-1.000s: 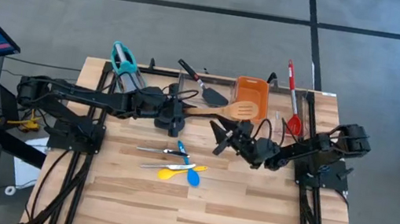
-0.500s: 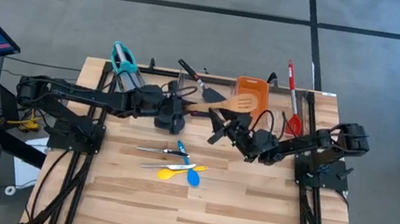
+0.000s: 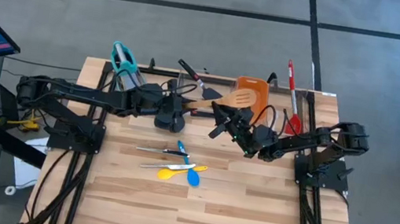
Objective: Pick & Place Kitchen Items
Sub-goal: Put the wooden spatula in the right transparent bin
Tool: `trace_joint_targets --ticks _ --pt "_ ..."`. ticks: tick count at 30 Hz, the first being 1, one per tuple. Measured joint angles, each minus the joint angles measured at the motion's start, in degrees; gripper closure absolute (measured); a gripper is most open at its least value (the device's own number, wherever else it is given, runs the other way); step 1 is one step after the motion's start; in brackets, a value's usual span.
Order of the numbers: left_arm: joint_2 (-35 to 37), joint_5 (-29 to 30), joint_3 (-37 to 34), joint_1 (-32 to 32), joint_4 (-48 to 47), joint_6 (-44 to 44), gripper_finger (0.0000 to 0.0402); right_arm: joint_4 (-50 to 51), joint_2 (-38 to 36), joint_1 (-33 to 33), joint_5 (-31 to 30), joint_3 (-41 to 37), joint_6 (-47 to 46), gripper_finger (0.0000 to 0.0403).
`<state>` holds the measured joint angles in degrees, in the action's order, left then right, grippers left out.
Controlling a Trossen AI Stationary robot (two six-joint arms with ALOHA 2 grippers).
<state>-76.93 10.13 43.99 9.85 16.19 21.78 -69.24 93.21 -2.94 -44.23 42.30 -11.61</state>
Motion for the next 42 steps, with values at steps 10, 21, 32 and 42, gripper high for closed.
trace_joint_targets --ticks 10,21,32,42 --pt "-0.15 -1.09 -0.17 0.15 -0.56 -0.53 0.0354 -0.93 -0.20 0.11 -0.56 0.15 0.94 0.0208" --pt "-0.13 -0.87 -0.17 0.15 -0.48 -0.62 0.0354 -7.33 -0.24 1.66 0.44 0.15 1.63 0.0188" --pt "-0.15 0.03 -0.11 0.26 0.26 -0.08 0.0354 -8.28 -0.20 1.88 2.41 0.35 1.14 0.0358" --pt "-0.17 -0.89 -0.16 0.20 -0.61 -0.83 0.0329 -7.69 -0.17 1.51 5.47 0.26 4.54 0.0382"
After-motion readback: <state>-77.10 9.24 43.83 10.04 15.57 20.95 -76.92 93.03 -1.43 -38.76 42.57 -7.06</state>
